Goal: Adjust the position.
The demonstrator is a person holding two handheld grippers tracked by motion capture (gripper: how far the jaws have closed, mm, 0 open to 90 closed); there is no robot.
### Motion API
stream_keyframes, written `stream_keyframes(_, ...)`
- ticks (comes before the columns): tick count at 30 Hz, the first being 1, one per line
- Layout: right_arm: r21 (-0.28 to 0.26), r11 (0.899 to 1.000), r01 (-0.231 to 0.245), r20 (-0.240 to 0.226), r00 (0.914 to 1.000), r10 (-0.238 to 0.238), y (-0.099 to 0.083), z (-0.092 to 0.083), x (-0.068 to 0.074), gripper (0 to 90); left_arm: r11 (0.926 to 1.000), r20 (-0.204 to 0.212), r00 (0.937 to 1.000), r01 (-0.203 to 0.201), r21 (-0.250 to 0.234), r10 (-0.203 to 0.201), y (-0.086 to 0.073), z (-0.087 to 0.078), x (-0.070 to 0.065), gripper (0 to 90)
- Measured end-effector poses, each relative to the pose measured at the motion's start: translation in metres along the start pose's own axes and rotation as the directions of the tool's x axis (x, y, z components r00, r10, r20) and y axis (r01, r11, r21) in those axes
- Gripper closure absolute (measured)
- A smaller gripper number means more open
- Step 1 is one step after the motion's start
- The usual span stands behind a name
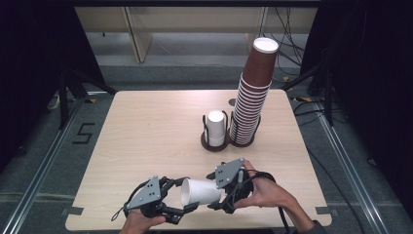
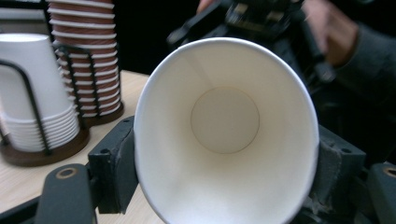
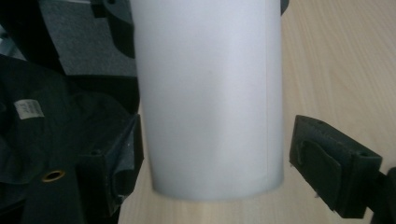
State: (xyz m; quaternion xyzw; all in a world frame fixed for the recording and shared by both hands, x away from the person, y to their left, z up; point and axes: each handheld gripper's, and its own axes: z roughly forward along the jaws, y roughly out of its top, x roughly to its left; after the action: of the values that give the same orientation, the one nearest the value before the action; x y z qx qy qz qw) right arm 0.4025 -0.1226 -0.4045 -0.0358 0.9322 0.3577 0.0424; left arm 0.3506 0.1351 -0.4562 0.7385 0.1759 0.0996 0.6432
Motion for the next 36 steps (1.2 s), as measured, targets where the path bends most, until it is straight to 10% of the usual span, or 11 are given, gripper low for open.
stream_keyframes(14, 0.167, 0.982, 0.09, 0.093, 0.99, -0.106, 0.017, 0.015, 0.016, 24.3, 0.9894, -0.07, 0.9964, -0.037, 0.141, 0.047, 0.002, 0.008, -0.008, 22.9)
stream_keyframes(19, 0.2, 0.979, 0.038, 0.102, 0.993, -0.059, 0.015, 0.019, 0.019, 31.6, 0.9902, -0.066, 0.9969, -0.034, 0.135, 0.043, 0.003, 0.008, -0.011, 22.6)
stream_keyframes(23, 0.135, 0.988, 0.081, 0.065, 0.9938, -0.09, 0.015, 0.02, 0.015, 33.1, 0.9986, -0.072, 0.9974, -0.003, 0.053, 0.007, 0.001, 0.007, -0.011, 18.7)
stream_keyframes(27, -0.045, 0.999, 0.009, -0.006, 0.9999, -0.009, 0.008, 0.012, 0.005, 33.3, 0.9996, -0.086, 0.9962, 0.009, -0.026, -0.011, 0.001, 0.007, -0.011, 13.4)
stream_keyframes(30, -0.153, 0.987, -0.047, -0.045, 0.9981, 0.041, 0.002, 0.007, -0.001, 33.2, 0.9976, -0.084, 0.9957, 0.034, -0.06, -0.039, 0.002, 0.005, -0.012, 14.4)
stream_keyframes(36, -0.167, 0.984, -0.063, -0.051, 0.9972, 0.055, 0.002, 0.014, 0.0, 32.9, 0.9948, -0.091, 0.9942, 0.049, -0.089, -0.057, 0.004, 0.003, -0.012, 14.8)
